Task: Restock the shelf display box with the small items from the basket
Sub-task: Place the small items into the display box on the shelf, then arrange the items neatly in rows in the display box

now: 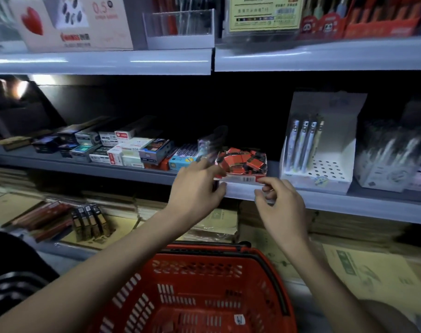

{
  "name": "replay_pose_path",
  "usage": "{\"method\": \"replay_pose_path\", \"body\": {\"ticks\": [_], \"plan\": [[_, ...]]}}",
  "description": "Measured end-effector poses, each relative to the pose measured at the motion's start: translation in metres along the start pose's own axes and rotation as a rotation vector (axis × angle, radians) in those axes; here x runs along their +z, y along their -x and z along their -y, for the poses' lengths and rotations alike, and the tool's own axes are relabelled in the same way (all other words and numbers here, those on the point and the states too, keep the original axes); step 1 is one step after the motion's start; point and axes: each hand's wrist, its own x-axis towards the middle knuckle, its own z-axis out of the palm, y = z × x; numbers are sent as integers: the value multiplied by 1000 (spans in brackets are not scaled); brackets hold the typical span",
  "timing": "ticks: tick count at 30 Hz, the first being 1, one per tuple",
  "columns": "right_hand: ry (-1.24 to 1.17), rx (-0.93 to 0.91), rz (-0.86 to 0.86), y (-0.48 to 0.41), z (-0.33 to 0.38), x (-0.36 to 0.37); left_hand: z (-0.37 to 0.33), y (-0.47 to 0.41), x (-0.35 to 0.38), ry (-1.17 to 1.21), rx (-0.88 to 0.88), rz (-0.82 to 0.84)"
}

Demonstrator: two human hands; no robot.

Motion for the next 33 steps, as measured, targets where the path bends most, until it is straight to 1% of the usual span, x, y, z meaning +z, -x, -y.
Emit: {"method": "replay_pose_path", "body": {"ticks": [3,8,16,20,22,25,27,30,33], "plan": [[72,-58,89,13,8,10,25,41,-4,-80,-18,70],[305,-191,361,43,19,32,66,102,-6,-132,-67,213],[379,-329,660,99,20,77,121,193,9,-153,-155,381],[415,-367,810,121,-2,106,139,219,20,-152,-266,594],[443,-380,902,135,-25,124,141,229,26,-143,-289,706],[557,-309,1176,159,-70,154,146,249,38,-166,-264,911],[669,-235,1338,176,-98,176,153,265,43,-211,-212,988],[743,-197,1478,201,-111,222,168,282,48,-298,-82,974],[661,-221,1531,225,-94,275,180,294,53,-290,25,921]]}}
